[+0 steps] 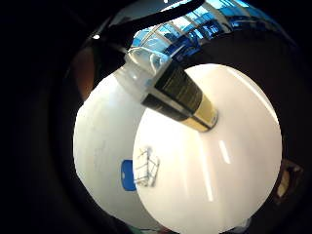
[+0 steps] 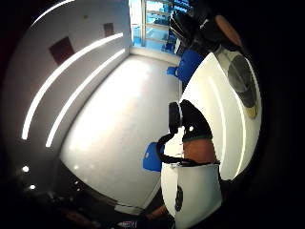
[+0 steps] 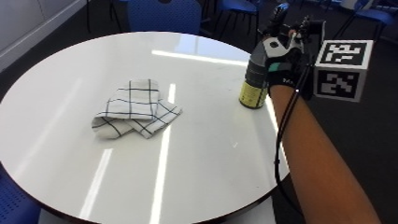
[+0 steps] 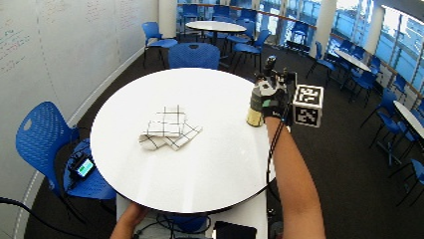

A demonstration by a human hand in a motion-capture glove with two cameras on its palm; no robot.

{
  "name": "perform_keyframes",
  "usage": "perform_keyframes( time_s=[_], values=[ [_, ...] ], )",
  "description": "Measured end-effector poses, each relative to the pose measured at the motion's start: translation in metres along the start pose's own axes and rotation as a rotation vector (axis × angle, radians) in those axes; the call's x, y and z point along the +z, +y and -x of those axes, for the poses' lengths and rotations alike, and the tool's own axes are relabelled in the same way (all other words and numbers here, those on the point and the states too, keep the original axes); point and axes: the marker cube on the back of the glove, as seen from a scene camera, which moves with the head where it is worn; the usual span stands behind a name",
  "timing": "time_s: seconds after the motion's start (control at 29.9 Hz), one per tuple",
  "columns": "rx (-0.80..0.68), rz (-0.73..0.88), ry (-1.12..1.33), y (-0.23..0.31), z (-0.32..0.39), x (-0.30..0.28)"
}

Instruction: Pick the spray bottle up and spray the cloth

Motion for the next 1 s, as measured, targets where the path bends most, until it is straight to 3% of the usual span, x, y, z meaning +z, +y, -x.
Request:
perform_keyframes(
  time_s=[0.33, 1.0],
  values=[
    [0.113, -0.027, 0.063, -0.033, -0.012, 0.01],
    [0.199, 0.007, 0.066, -0.048, -0.014, 0.019]
  ],
)
